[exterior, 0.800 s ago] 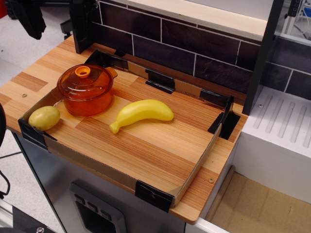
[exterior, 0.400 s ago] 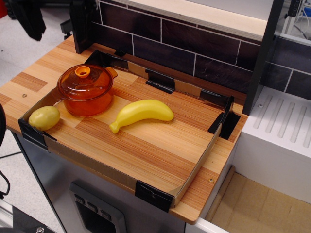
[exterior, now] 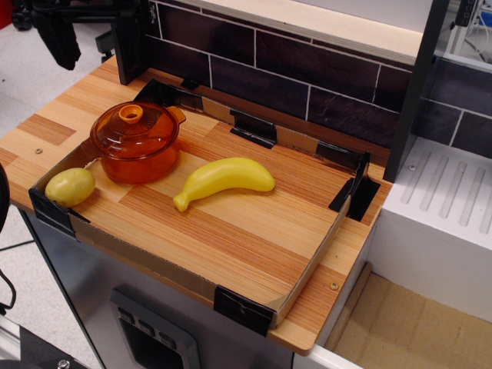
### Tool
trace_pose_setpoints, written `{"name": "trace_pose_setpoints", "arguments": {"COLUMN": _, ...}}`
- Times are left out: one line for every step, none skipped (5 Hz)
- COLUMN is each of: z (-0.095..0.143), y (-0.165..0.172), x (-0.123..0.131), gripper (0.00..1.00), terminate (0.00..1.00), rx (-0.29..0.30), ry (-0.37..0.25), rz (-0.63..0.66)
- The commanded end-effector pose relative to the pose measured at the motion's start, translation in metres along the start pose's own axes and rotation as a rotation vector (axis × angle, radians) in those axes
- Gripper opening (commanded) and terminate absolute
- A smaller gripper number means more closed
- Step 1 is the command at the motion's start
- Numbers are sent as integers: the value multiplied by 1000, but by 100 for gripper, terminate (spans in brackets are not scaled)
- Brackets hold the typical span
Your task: Take lid off pot
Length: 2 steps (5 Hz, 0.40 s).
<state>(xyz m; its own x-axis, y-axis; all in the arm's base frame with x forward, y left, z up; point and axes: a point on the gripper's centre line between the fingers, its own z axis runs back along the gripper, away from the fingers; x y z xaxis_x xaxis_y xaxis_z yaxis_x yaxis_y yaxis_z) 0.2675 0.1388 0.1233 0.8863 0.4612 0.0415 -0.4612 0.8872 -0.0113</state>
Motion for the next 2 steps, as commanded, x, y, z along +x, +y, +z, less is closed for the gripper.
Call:
{"name": "trace_pose_setpoints", "arguments": {"z": -6, "y": 9, "x": 17, "gripper": 100, "terminate": 0, "rx": -14, "ry": -90, "rz": -13}}
{"name": "trace_pose_setpoints", "arguments": {"z": -19, "y": 5, "x": 12, "gripper": 100, "terminate": 0, "rx": -10, "ry": -83, "rz": -24}}
